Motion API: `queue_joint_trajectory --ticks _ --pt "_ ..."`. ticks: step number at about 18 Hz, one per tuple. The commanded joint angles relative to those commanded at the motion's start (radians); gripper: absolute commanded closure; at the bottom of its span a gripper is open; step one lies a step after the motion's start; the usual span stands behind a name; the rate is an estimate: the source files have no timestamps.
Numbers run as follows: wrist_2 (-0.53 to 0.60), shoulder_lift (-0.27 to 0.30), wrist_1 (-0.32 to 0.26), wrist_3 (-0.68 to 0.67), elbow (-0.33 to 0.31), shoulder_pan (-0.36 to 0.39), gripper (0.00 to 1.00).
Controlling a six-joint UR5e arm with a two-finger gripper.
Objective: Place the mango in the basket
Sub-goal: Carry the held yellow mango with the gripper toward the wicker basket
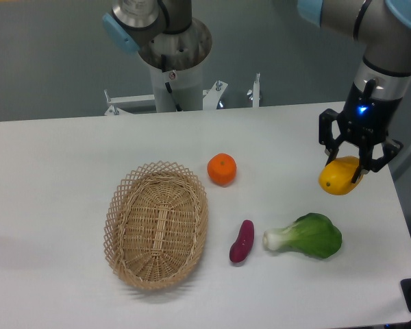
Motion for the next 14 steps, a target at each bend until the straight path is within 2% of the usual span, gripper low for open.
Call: queue_joint_trajectory --ticks 4,7,12,14 --pt "0.003 0.000 -0.005 -0.017 -0.008 -0.009 0.52" --pt "0.005 0.026 0.003 -0.047 -0.041 -0.024 0.52" --pt "0.006 0.046 0.032 -0.279 -0.083 -0.121 0.52" --pt "0.034 0.044 0.083 -0.389 -0.104 -0.184 0.52"
